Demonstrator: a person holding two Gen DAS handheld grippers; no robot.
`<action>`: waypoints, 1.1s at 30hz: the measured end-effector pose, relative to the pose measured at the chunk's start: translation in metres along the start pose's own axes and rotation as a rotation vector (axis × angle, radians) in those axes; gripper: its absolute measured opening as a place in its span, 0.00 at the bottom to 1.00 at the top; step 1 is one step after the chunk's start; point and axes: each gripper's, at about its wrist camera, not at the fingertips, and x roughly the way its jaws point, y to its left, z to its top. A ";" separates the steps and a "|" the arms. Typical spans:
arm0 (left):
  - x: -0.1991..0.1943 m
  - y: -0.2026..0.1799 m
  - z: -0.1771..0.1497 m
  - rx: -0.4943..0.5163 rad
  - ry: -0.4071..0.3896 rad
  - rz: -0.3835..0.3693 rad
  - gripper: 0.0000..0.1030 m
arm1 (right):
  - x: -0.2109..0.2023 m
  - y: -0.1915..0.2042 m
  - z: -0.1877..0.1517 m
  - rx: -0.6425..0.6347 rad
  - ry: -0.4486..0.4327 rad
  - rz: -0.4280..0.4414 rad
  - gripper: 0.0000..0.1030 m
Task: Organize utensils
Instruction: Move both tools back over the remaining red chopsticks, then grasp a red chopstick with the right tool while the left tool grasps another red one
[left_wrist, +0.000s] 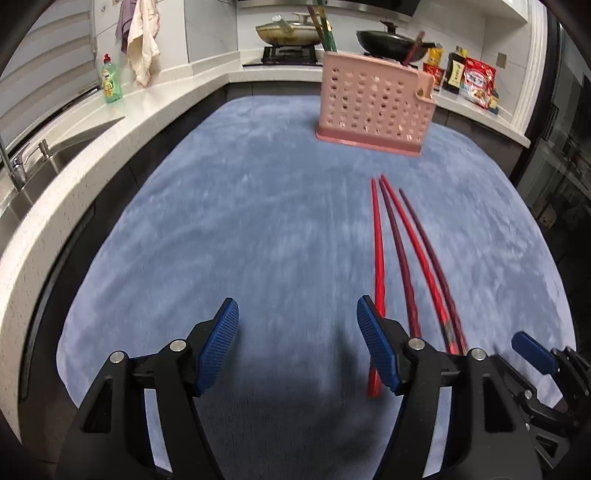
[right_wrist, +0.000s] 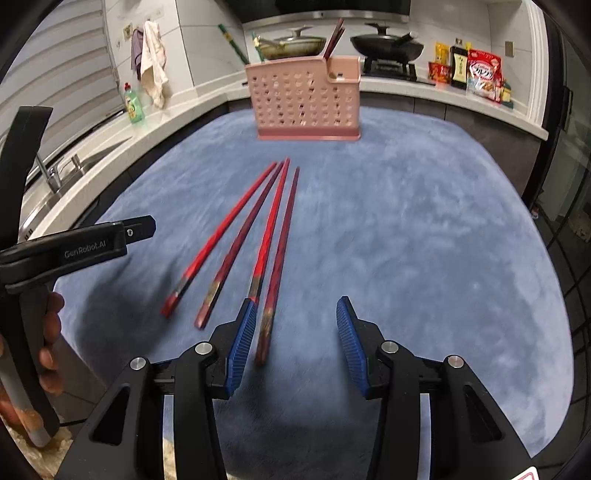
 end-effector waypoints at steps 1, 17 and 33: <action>0.000 0.000 -0.003 0.003 0.003 0.000 0.61 | 0.001 0.003 -0.002 -0.010 0.002 -0.001 0.42; -0.004 0.001 -0.024 0.003 0.014 -0.033 0.72 | 0.024 0.009 -0.005 -0.009 0.035 -0.001 0.19; 0.012 -0.019 -0.028 0.026 0.049 -0.101 0.72 | 0.025 -0.024 -0.003 0.106 0.022 -0.032 0.07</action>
